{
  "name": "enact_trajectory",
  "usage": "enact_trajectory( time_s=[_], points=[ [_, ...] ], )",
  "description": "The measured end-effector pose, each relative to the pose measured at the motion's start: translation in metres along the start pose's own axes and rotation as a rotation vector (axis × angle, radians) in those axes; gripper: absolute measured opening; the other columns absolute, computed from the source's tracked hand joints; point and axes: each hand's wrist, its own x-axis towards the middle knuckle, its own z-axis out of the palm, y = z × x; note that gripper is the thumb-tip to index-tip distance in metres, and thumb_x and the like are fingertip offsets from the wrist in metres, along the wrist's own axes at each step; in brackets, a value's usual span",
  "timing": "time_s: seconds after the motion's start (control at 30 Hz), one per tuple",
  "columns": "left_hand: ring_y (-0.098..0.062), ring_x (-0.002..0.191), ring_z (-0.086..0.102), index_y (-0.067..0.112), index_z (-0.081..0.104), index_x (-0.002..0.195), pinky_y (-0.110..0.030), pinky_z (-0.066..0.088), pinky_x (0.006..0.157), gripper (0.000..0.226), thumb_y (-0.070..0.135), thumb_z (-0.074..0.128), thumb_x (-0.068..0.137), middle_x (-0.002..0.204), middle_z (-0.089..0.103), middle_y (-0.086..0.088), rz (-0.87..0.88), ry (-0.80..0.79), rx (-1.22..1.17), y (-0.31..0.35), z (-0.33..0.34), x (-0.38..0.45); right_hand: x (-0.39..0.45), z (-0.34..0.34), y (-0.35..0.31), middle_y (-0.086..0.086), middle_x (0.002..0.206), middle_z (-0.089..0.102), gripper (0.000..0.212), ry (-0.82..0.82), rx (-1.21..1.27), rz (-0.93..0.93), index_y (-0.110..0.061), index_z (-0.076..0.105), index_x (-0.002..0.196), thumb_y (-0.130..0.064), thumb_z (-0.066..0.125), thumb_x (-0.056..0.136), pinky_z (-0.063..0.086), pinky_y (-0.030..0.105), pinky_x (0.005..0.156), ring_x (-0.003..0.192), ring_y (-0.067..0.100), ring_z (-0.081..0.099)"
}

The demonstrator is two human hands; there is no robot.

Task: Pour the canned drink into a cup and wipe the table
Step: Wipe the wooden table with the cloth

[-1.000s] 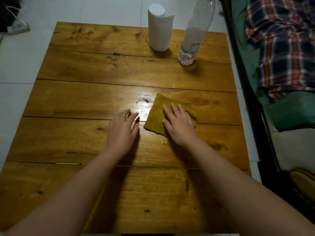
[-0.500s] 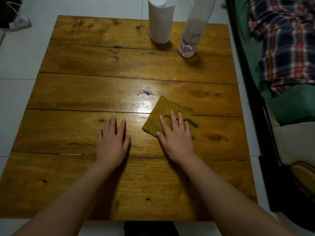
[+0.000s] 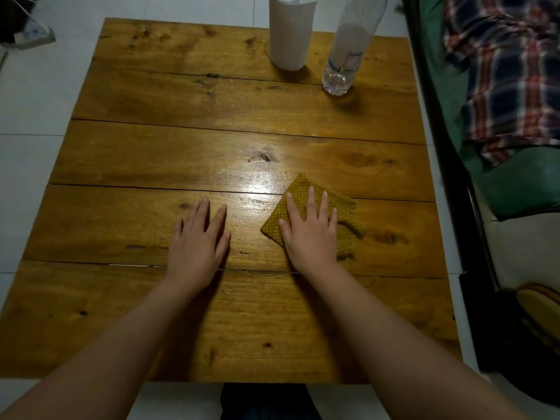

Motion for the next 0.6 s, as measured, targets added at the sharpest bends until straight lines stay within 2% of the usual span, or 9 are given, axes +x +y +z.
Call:
enact_trajectory(
  time_s=[0.1,0.2,0.27,0.33,0.37,0.47,0.6],
  points=[
    [-0.021,0.145,0.005,0.027,0.016,0.147,-0.040,0.006,0.116,0.055,0.042,0.031,0.096,0.157,0.008,-0.006,0.002,-0.004,0.007,-0.001,0.000,0.000,-0.002,0.012,-0.008,0.008,0.154,-0.019,0.057,0.034,-0.032,-0.006,-0.031,-0.007,0.145,-0.050,0.016,0.097,-0.014,0.046,0.110,0.138,0.031,-0.023],
    [-0.022,0.145,0.007,0.026,0.019,0.147,-0.042,0.008,0.115,0.055,0.041,0.034,0.096,0.157,0.010,-0.007,0.013,0.004,-0.005,-0.002,0.000,0.000,-0.013,0.019,-0.007,0.006,0.154,-0.018,0.056,0.018,-0.098,-0.104,-0.033,-0.008,0.145,-0.051,0.013,0.096,-0.012,0.045,0.111,0.139,0.031,-0.022],
    [-0.023,0.145,0.008,0.027,0.019,0.146,-0.042,0.009,0.115,0.054,0.041,0.034,0.096,0.157,0.011,-0.007,0.013,0.002,-0.006,-0.003,0.000,0.000,-0.020,0.027,-0.001,0.008,0.156,-0.007,0.056,0.046,-0.177,-0.154,-0.032,0.000,0.146,-0.052,0.010,0.095,-0.004,0.047,0.112,0.141,0.034,-0.011],
    [-0.022,0.145,0.008,0.028,0.018,0.146,-0.042,0.008,0.115,0.054,0.041,0.034,0.096,0.157,0.010,-0.007,0.013,-0.003,-0.001,-0.004,-0.001,0.000,-0.025,0.028,0.001,0.009,0.154,0.015,0.057,0.089,-0.195,-0.086,-0.030,0.017,0.145,-0.052,0.011,0.092,0.009,0.049,0.110,0.140,0.038,0.009],
    [-0.022,0.145,0.007,0.028,0.018,0.146,-0.041,0.008,0.115,0.054,0.041,0.034,0.096,0.157,0.010,-0.006,0.014,-0.006,0.001,-0.004,-0.001,0.000,-0.025,0.027,0.004,0.009,0.153,0.016,0.059,0.112,-0.193,-0.044,-0.030,0.017,0.144,-0.053,0.009,0.090,0.009,0.050,0.109,0.140,0.039,0.009],
    [-0.022,0.145,0.008,0.029,0.018,0.146,-0.041,0.007,0.115,0.054,0.041,0.034,0.096,0.157,0.011,-0.006,0.024,-0.010,0.003,-0.006,-0.002,0.000,-0.018,0.022,0.023,0.007,0.151,-0.017,0.059,0.078,-0.159,0.062,-0.034,-0.014,0.141,-0.057,-0.004,0.088,-0.007,0.047,0.111,0.137,0.037,-0.018],
    [-0.025,0.144,0.012,0.030,0.022,0.145,-0.046,0.011,0.114,0.051,0.045,0.028,0.097,0.156,0.015,-0.006,0.021,0.003,0.006,-0.009,-0.002,0.001,-0.002,0.005,0.049,0.006,0.154,-0.017,0.057,0.096,-0.095,0.201,-0.035,-0.015,0.142,-0.054,0.009,0.094,-0.005,0.048,0.113,0.140,0.033,-0.017]
  ],
)
